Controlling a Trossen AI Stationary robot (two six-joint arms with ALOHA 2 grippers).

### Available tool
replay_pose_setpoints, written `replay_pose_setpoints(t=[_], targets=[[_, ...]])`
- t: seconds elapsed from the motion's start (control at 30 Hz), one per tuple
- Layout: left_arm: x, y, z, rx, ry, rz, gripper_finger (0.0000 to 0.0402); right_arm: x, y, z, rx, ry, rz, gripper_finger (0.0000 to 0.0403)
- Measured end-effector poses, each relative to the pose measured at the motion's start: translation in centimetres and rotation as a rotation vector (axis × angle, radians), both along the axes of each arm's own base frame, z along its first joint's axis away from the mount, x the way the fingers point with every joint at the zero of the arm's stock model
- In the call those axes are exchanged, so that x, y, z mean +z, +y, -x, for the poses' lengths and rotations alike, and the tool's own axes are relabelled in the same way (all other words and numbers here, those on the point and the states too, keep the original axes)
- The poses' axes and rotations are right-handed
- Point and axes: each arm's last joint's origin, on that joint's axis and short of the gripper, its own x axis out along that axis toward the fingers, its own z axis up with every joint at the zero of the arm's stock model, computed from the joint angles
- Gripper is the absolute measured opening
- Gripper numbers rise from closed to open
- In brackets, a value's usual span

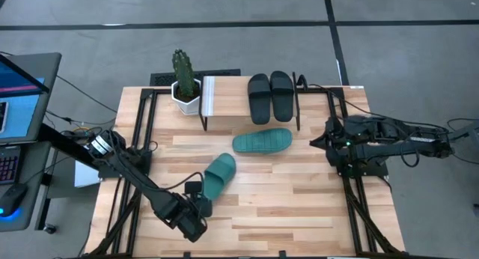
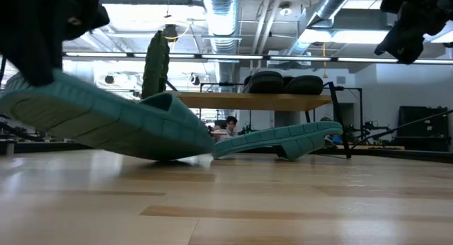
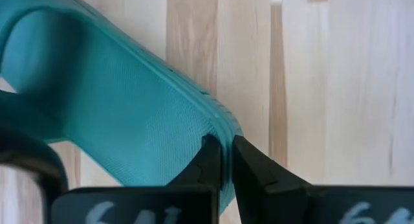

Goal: Pick and place slides into the shelf
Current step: Put the bottom green slipper on the shelf

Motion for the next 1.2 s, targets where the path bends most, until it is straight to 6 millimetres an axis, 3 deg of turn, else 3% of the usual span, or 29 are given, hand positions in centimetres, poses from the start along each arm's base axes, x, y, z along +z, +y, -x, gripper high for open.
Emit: replay_pose_setpoints(t=[0.57,1.2], targets=[[6.9,-0.5,-3.2,0.263,-0.362,0.058,0.0,-1.6,-0.2,1.4,-0.055,0.22,0.068,0.0],[15.2,-0.3,-4.5,0.292,-0.542,0.184,0.0,-1.5,-0.2,1.4,-0.054,0.217,0.069,0.0]])
